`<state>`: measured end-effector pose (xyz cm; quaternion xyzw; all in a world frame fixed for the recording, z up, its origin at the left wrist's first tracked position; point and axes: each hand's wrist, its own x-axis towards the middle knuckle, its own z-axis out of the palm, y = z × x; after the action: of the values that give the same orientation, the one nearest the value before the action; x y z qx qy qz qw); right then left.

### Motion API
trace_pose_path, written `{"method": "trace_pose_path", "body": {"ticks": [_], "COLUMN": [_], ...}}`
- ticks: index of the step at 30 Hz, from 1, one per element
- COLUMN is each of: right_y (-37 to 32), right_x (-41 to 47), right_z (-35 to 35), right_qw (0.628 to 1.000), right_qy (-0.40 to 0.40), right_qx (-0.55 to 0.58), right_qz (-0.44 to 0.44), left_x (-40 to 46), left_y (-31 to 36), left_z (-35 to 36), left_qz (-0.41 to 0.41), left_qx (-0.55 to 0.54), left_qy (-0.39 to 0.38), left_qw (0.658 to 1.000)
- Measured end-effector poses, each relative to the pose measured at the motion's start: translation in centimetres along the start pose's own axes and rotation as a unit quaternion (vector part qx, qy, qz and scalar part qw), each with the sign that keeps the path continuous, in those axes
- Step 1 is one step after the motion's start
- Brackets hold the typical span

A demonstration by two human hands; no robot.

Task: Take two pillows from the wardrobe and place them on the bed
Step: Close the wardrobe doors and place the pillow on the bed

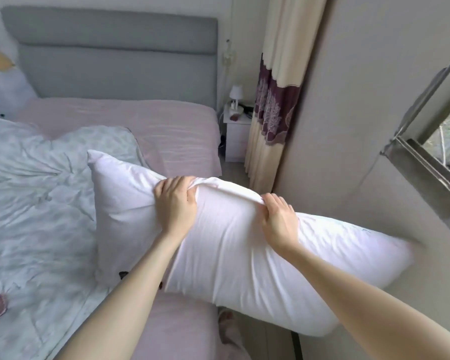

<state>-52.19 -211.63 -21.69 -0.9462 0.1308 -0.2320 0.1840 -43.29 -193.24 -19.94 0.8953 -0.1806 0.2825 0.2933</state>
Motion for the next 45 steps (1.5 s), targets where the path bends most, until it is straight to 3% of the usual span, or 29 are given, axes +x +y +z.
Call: {"method": "trace_pose_path", "body": {"ticks": [29,38,45], "right_y": [1.7,-3.3,-8.5], "right_x": [62.4,78.3,88.4], "right_z": [26.4,36.5,47.5], "right_qw": [0.973,0.95,0.944], "right_qy": [-0.05,-0.079,-0.129], "right_qx": [0.154,0.218,0.226], "right_qz": [-0.163,-0.211,-0.204], "left_x": [48.9,61.7,71.0], "left_y": [-18.6,-26.9,-37.9], "left_z": [30.5,35.5,40.5], "left_qz": [-0.113,-0.192,-0.244], "left_qx": [0.128,0.172,0.185], "left_qy": [0.088,0.134,0.102], "left_qw": [0.981,0.957,0.947]}}
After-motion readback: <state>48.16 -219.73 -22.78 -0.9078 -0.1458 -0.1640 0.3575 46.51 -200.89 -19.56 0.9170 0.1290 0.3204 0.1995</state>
